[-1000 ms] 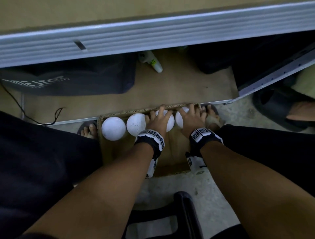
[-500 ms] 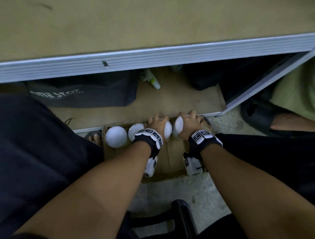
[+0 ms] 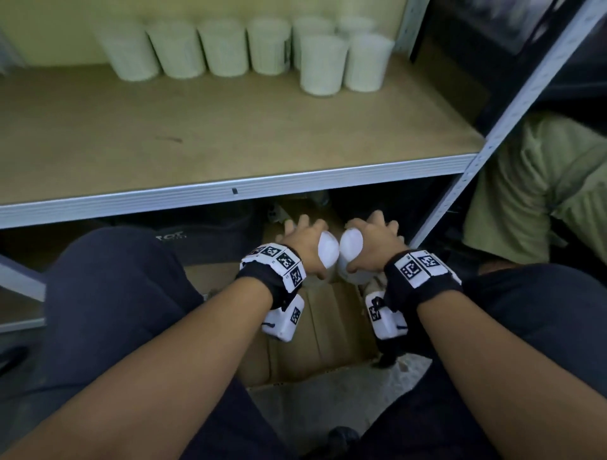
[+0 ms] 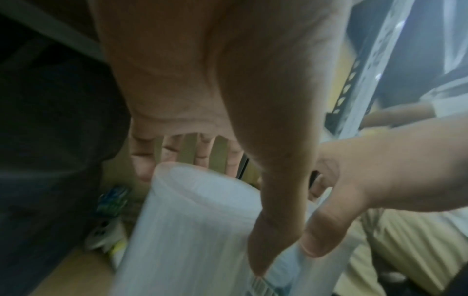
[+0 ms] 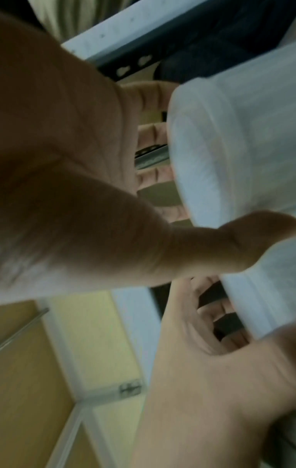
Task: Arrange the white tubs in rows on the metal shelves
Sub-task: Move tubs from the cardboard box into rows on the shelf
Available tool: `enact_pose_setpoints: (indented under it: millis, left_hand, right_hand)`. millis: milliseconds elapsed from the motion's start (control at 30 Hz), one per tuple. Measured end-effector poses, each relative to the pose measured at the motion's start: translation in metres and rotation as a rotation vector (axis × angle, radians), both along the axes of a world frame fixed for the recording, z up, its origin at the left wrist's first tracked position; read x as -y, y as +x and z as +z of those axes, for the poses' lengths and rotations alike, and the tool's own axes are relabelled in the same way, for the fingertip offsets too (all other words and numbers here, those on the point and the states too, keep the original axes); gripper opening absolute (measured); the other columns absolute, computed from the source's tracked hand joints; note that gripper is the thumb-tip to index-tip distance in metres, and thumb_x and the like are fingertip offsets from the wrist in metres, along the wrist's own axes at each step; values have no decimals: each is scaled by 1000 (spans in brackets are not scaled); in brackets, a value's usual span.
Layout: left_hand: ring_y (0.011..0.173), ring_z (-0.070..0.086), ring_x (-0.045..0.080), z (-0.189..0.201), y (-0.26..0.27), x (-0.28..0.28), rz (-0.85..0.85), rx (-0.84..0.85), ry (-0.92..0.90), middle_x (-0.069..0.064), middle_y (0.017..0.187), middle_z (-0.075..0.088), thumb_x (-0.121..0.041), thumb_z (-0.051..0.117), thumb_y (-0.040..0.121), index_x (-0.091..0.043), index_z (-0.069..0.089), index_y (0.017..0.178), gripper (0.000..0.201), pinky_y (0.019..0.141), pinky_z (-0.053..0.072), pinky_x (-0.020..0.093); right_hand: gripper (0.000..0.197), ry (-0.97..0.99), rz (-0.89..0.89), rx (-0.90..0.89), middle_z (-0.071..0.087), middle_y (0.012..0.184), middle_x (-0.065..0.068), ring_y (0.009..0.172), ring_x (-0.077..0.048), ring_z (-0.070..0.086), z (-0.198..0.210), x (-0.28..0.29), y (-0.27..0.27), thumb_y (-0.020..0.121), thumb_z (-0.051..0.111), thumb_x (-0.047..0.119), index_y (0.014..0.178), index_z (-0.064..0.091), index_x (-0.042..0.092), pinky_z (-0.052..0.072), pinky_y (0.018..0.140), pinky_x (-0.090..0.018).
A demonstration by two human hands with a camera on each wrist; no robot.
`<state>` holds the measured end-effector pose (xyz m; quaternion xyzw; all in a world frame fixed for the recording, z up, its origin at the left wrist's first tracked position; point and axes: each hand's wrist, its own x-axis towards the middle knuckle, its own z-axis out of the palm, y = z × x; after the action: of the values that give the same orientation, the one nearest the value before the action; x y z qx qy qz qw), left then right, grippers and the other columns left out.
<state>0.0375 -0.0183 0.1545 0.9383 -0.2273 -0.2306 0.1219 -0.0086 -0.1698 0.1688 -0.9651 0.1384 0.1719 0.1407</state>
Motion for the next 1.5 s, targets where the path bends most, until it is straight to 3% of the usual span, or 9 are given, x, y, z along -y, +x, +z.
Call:
enact_pose_setpoints:
  millis: [200, 367, 467, 600, 700, 867, 1033, 1267, 1500]
  left_hand:
    - [120, 34, 32, 81, -6, -7, -40, 95, -131, 5, 126, 38, -42, 80, 54, -31, 38, 133, 90, 95, 44, 51]
    - [115, 42, 31, 142, -7, -22, -30, 258, -254, 5, 123, 47, -46, 79, 53, -32, 44, 129, 85, 94, 41, 36]
    - [117, 41, 27, 175, -4, -33, -7, 331, -301, 4, 125, 47, -42, 79, 59, -30, 46, 130, 80, 85, 31, 29]
    - [115, 42, 28, 199, 11, -48, 21, 373, -300, 3, 121, 49, -44, 79, 58, -32, 49, 127, 76, 86, 33, 32]
    - [114, 41, 27, 208, 23, -59, 52, 383, -284, 3, 121, 50, -42, 79, 59, -32, 51, 125, 72, 82, 34, 31]
    - [122, 39, 27, 214, 48, -78, 83, 391, -241, 4, 129, 50, -43, 79, 60, -30, 51, 128, 74, 91, 38, 36]
    - [127, 38, 29, 212, 71, -93, 133, 372, -212, 4, 132, 48, -44, 78, 61, -30, 50, 127, 74, 103, 36, 42]
    - [123, 38, 28, 197, 88, -104, 170, 286, -157, 3, 129, 47, -40, 78, 66, -29, 47, 130, 72, 95, 35, 36]
    - [127, 34, 29, 188, 92, -110, 157, 226, -141, 1, 136, 42, -43, 75, 71, -30, 40, 136, 75, 100, 36, 39]
  right_hand:
    - [86, 13, 5, 120, 28, 132, -5, 119, -35, 31, 88, 7, -17, 60, 81, 38, 135, 40, 38, 37, 96, -45]
    - [82, 51, 14, 325, 36, 126, -4, 117, -33, 36, 149, 5, -22, 57, 81, 37, 131, 46, 38, 40, 97, -40]
    - [77, 57, 8, 411, 35, 124, -4, 115, -34, 39, 174, 0, -17, 60, 81, 36, 129, 49, 37, 40, 99, -39]
    - [71, 117, 15, 517, 39, 122, -3, 115, -31, 45, 190, -12, 0, 56, 81, 37, 123, 56, 34, 43, 100, -44]
    - [65, 162, 36, 562, 45, 123, -1, 117, -28, 47, 192, -21, 19, 56, 80, 36, 119, 61, 33, 44, 99, -41]
    - [63, 186, 85, 557, 46, 127, -2, 120, -27, 45, 190, -38, 54, 61, 80, 35, 121, 61, 31, 41, 96, -32]
    - [64, 163, 128, 529, 48, 129, -4, 121, -27, 46, 186, -55, 87, 61, 80, 38, 121, 61, 29, 39, 99, -33]
    - [67, 138, 158, 441, 44, 129, -7, 122, -31, 43, 167, -70, 110, 65, 79, 40, 127, 57, 28, 36, 103, -34]
    - [69, 105, 183, 400, 38, 135, -5, 125, -31, 38, 163, -71, 113, 70, 76, 44, 133, 51, 29, 33, 104, -33]
